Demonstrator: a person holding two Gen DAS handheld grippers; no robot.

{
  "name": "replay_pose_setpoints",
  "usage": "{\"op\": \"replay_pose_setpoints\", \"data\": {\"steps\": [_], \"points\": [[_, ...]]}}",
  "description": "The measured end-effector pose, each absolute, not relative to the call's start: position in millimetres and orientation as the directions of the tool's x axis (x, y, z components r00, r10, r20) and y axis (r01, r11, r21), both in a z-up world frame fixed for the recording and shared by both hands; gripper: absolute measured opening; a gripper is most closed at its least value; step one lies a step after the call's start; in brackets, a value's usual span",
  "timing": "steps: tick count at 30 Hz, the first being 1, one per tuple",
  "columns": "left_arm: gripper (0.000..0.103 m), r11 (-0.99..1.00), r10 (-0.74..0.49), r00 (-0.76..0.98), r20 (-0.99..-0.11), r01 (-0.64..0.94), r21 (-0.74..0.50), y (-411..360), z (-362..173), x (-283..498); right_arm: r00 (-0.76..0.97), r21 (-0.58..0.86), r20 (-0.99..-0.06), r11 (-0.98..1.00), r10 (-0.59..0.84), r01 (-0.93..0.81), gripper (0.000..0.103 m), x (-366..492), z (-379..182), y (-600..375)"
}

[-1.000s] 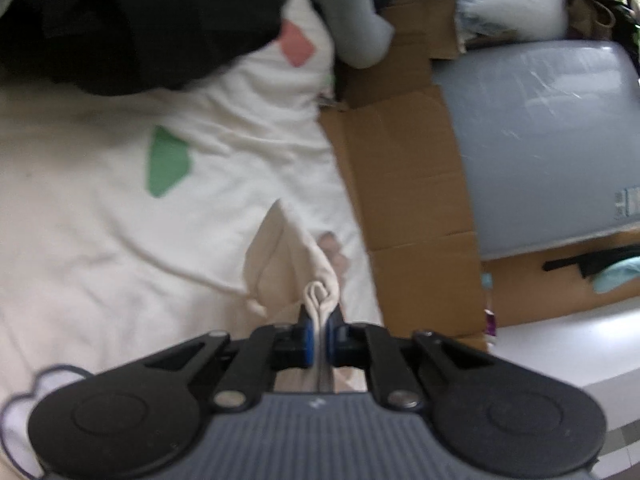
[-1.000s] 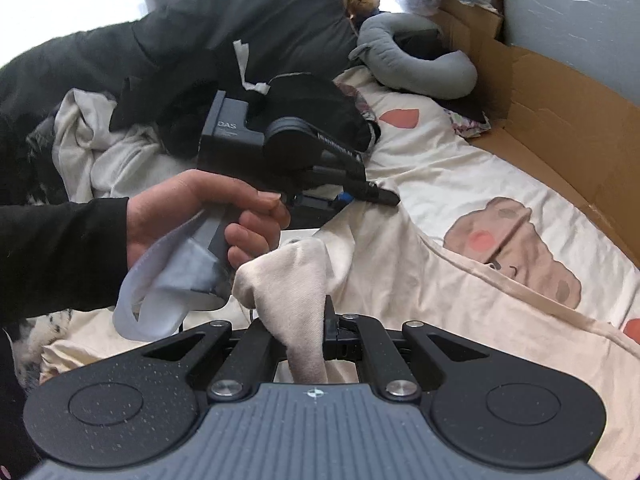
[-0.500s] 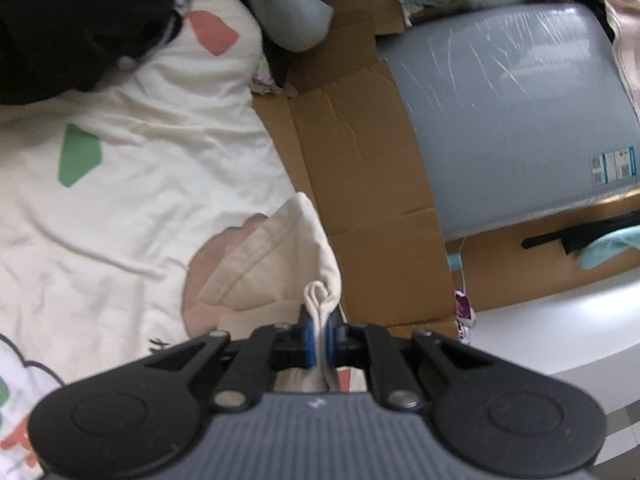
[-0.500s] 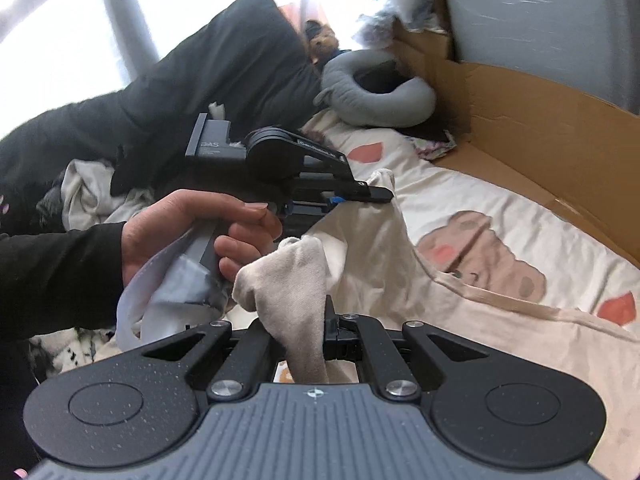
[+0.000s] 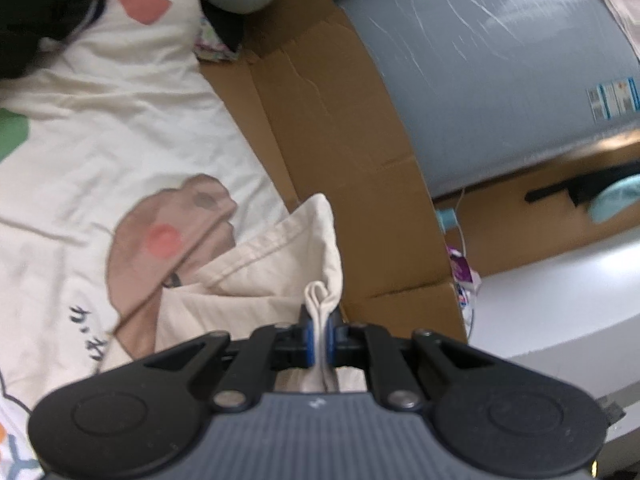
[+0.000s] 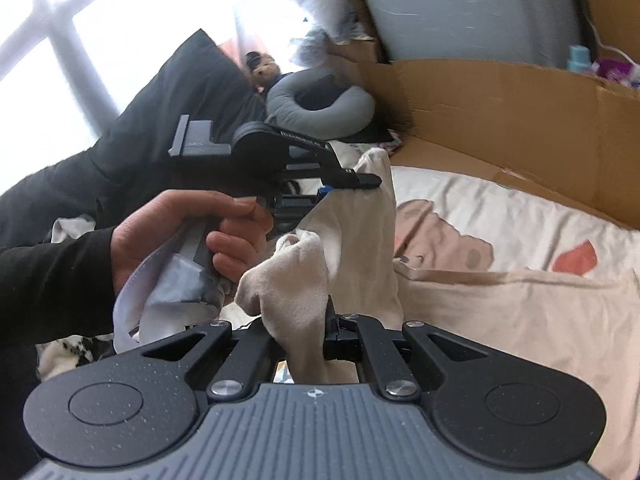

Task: Fold clothes

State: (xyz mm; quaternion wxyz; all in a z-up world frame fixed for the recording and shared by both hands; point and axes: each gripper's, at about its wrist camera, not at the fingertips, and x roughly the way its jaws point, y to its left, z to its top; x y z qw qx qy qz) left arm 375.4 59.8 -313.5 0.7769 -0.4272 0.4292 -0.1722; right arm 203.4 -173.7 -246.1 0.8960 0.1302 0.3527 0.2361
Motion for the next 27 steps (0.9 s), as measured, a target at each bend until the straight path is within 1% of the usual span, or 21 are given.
{"op": "replay_pose_setpoints", "data": {"steps": [6,10,27], "points": [[0.006,0.618,-0.644,0.532,-0.549,-0.06,-0.784,22,-307,380,0.659,0.452,-0.56,0.852,0.502,-0.265,0.0,195,-255,-201],[0.006,0.664,-0.638,0.502,-0.584,-0.025,-0.747,-8,-305,380,0.68,0.477,-0.558,0.854,0.476,-0.208,0.0,190,-262,-223],[0.006,0.747,-0.623,0.416,-0.662,0.068,-0.661,-109,-323,378,0.735,0.545,-0.572,0.838,0.364,0.009,0.0,164,-299,-302]]}}
